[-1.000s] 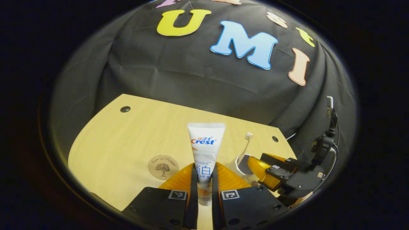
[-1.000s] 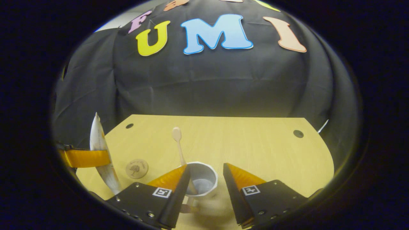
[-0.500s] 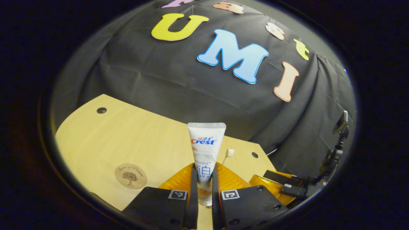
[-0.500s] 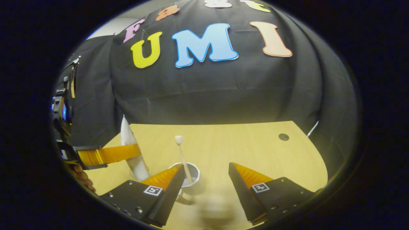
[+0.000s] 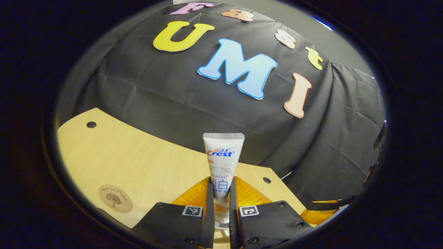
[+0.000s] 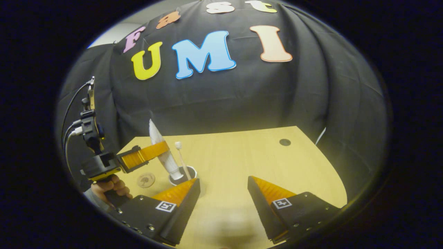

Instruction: Put the toothbrush and toothpaste on the desktop into the cup, then pick up the cup and place it on the coaster on the desktop.

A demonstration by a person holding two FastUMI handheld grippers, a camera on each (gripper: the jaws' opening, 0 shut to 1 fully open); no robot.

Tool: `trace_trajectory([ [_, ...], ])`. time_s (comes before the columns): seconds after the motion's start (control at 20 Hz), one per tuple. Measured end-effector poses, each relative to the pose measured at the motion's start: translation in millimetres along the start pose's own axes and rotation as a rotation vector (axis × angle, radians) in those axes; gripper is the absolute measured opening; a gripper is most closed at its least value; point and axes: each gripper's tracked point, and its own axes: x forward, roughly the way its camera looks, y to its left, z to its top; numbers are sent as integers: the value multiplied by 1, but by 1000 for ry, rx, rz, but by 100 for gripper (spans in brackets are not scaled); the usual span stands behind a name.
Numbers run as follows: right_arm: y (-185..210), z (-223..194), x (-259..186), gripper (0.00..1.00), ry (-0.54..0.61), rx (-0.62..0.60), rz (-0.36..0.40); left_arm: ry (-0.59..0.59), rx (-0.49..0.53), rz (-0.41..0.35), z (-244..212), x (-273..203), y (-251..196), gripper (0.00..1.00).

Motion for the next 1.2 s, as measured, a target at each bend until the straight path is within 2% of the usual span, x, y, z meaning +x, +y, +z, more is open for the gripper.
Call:
trace_trajectory([
  [0.05, -2, -6, -1, 85, 11, 6, 0, 5, 15, 4, -6, 1, 0, 23],
  [0.1, -3, -10, -3, 80, 20, 10, 0, 11, 34, 11, -13, 3, 1, 24],
  [0.15, -2, -14, -2, 85, 30, 13, 1, 15, 55, 15, -18, 4, 2, 24],
  [0.35, 5, -19, -1, 86, 51, 15, 22, 55, 127, 33, -38, 9, 4, 27],
  [0.55, 13, -20, 0, 85, 60, 27, 43, 65, 106, 14, -39, 2, -2, 45],
  [0.6, 14, -20, 1, 85, 63, 25, 43, 67, 108, 12, -38, 0, -3, 53],
  [0.65, 16, -21, 2, 85, 66, 23, 45, 66, 109, 4, -38, -2, -5, 79],
  [0.7, 17, -21, 2, 86, 70, 22, 45, 63, 111, -4, -37, -4, -7, 83],
  [0.75, 19, -22, 3, 85, 74, 19, 45, 60, 116, -5, -32, -7, -7, 86],
  [1.1, 47, -27, 15, 85, 123, 5, 60, 17, 180, -37, 0, -38, -19, 87],
  [1.15, 52, -29, 17, 85, 134, 0, 62, 12, 182, -41, 6, -45, -20, 91],
  [1.2, 58, -30, 19, 85, 144, -2, 69, 5, 186, -39, 12, -51, -19, 100],
])
